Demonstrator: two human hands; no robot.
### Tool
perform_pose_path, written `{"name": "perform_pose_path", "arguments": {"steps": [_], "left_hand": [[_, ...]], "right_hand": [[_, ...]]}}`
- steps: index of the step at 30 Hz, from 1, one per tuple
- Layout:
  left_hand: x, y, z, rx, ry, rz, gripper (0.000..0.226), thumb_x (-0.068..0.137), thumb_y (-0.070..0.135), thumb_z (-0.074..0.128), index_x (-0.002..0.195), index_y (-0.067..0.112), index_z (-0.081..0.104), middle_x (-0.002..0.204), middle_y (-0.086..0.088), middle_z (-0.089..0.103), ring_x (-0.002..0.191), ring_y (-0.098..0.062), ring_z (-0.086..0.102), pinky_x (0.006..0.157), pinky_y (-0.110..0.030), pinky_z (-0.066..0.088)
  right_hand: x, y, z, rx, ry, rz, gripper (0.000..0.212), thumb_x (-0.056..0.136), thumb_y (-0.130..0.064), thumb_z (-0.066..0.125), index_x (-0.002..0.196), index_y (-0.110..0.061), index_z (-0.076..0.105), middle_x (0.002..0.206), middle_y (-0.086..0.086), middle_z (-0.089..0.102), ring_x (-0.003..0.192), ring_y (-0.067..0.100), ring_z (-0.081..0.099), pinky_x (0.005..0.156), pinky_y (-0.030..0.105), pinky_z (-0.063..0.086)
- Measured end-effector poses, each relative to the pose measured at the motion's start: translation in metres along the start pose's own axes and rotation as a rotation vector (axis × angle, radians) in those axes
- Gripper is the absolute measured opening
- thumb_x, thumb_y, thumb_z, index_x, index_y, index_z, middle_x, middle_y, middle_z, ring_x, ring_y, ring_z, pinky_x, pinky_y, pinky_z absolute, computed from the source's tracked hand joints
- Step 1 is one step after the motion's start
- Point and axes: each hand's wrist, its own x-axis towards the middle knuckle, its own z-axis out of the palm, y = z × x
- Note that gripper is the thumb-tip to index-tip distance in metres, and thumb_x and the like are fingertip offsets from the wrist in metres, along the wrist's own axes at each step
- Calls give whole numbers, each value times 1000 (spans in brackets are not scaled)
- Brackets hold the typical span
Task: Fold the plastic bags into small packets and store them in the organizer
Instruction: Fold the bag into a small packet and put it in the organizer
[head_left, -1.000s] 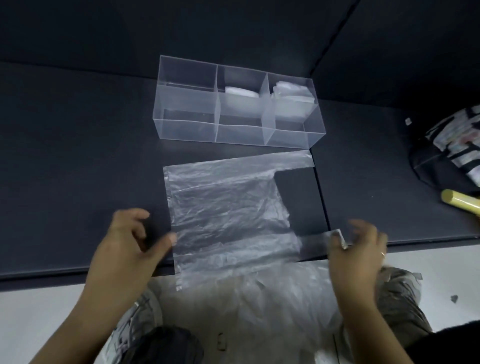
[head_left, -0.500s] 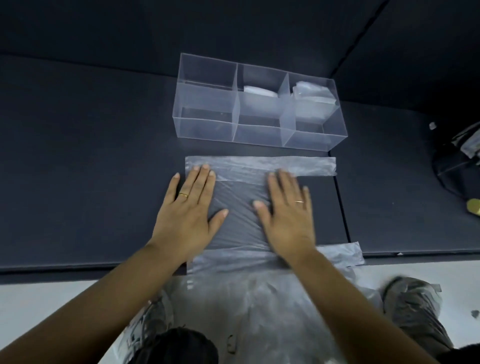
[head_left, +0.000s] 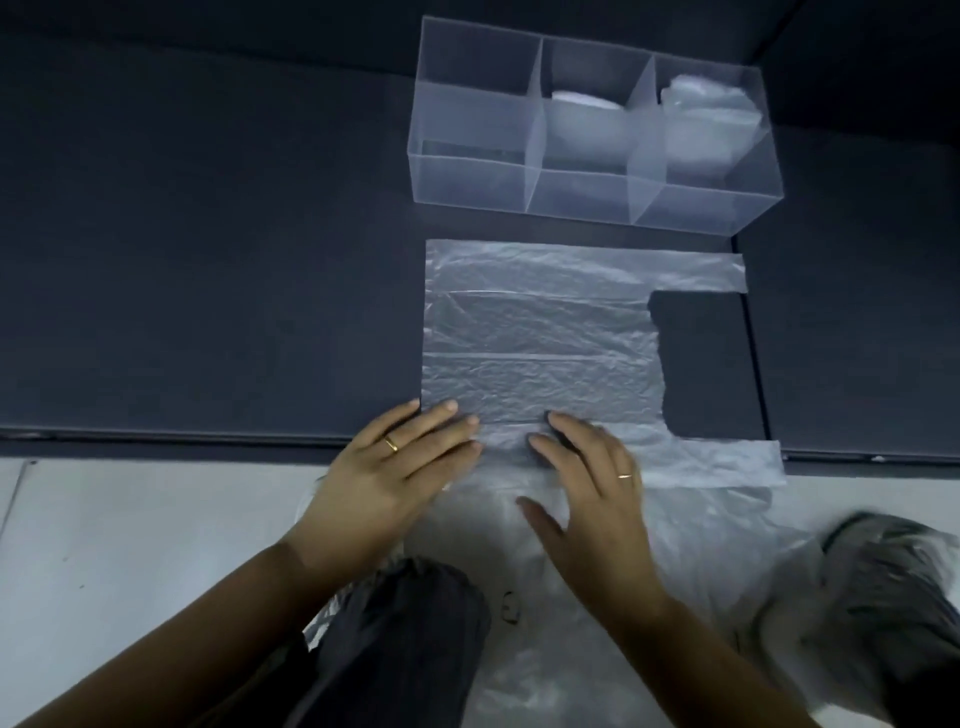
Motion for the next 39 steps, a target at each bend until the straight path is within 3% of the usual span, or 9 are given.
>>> {"name": "perform_pose_path", "arguments": {"steps": [5,10,13,16,20,24,30,35,39], "left_hand": [[22,8,-27,-309,55,-132,29,92,32,52,98,17,77,104,7,73,110,-12,64,95,-33,46],[42,-5,-72,-751,-181,-511,24,82,55,59,89,38,75,91,23,72,88,7,65,75,-11,47],[52,-27,-86,-886,-284,-594,22,72,52,61,87,43,75,87,22,73,85,7,67,73,-3,44],[66,-51,-96,-951,-268,-685,28,69,53,64,91,40,75,92,17,74,91,4,67,82,-14,48],[90,-79,-86,-906,-103,-891,39,57,60,70,90,38,76,93,18,74,92,6,65,89,-22,40],[112,-93,-58,-777,36,-997,21,72,44,77,75,24,75,78,18,73,82,6,65,75,-13,39],[122,-94,-34,-363,35,-956,31,82,43,69,71,14,67,77,-3,67,75,-18,62,58,-22,40],[117,-60,-29,64,361,-622,15,86,11,64,100,7,66,109,-16,58,97,-35,52,85,-42,41],[108,-27,-1,90,53,-318,43,97,21,39,128,-3,57,137,-19,52,131,-35,45,112,-45,31]], "right_hand": [[3,17,-22,34,136,78,19,84,-27,59,91,-17,73,102,-1,66,94,21,60,89,33,40],[-1,58,-87,61,-111,370,18,85,-16,70,76,-31,66,83,-17,64,82,9,62,74,17,39],[6,85,-128,246,-248,498,7,79,-38,69,73,-36,70,76,-15,69,70,1,63,59,6,42],[25,103,-155,400,-241,524,27,69,-54,63,82,-33,74,78,-7,72,72,4,66,65,13,48],[63,123,-149,535,-65,582,14,79,-38,67,76,-27,75,71,-17,70,66,-7,60,66,4,44],[94,143,-112,522,44,761,15,84,-28,71,74,-16,74,79,-9,72,76,2,61,76,18,47],[107,146,-90,377,229,834,27,82,-40,71,62,-22,69,64,-13,65,62,-2,55,56,12,39],[113,144,-82,344,333,883,29,83,-41,70,75,-13,73,69,0,67,62,9,56,57,17,37],[113,143,-75,354,421,869,31,83,-40,70,76,-10,73,68,4,68,60,10,56,57,18,39]]}}
